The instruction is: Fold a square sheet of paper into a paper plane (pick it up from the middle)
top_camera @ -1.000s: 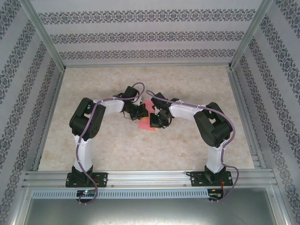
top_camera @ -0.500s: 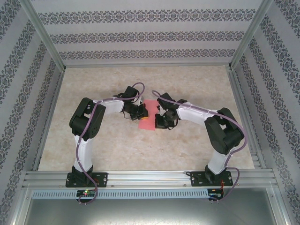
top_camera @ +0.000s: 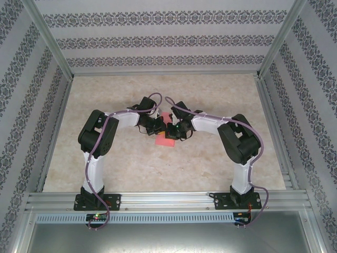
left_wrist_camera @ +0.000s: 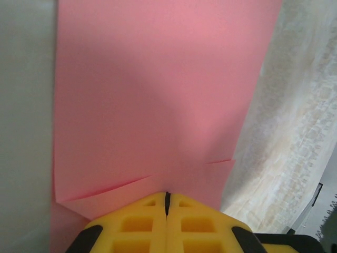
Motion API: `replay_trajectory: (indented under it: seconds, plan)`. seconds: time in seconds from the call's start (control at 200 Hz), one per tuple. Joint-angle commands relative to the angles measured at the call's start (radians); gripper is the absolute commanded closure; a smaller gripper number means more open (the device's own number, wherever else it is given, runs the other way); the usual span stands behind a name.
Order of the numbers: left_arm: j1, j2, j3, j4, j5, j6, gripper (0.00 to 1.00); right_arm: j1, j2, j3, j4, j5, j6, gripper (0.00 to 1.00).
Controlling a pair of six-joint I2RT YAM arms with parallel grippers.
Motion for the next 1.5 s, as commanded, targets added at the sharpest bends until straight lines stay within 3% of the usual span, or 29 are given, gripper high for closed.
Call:
replay_trajectory:
  seconds: [0.0,0.28,0.55,0.779,1.064,1.229,1.499]
  plan:
    - [-0.003,0.088,-0.061,-0.126,-0.127,-0.013,1.00,0.000,0.030,0.017,0.013,-0.015,-0.005,1.00]
    - [-0.003,0.092,-0.075,-0.136,-0.146,-0.008,1.00,-0.017,0.018,-0.093,0.010,0.013,-0.071,1.00]
    - [0.023,0.091,-0.109,-0.121,-0.149,-0.006,1.00,-0.033,-0.077,-0.331,0.084,-0.070,-0.170,1.00]
    - [0.024,0.093,-0.109,-0.113,-0.137,-0.001,1.00,-0.085,-0.155,-0.422,0.094,-0.109,-0.180,1.00]
    - [0.023,0.087,-0.100,-0.096,-0.112,0.001,1.00,-0.092,-0.247,-0.355,0.191,-0.184,-0.097,1.00]
    - [0.023,0.089,-0.092,-0.097,-0.106,0.000,1.00,-0.073,-0.176,-0.270,0.272,-0.182,-0.036,1.00]
    - [0.023,0.086,-0.089,-0.108,-0.115,0.001,1.00,-0.063,-0.039,-0.167,0.244,-0.152,-0.040,1.00]
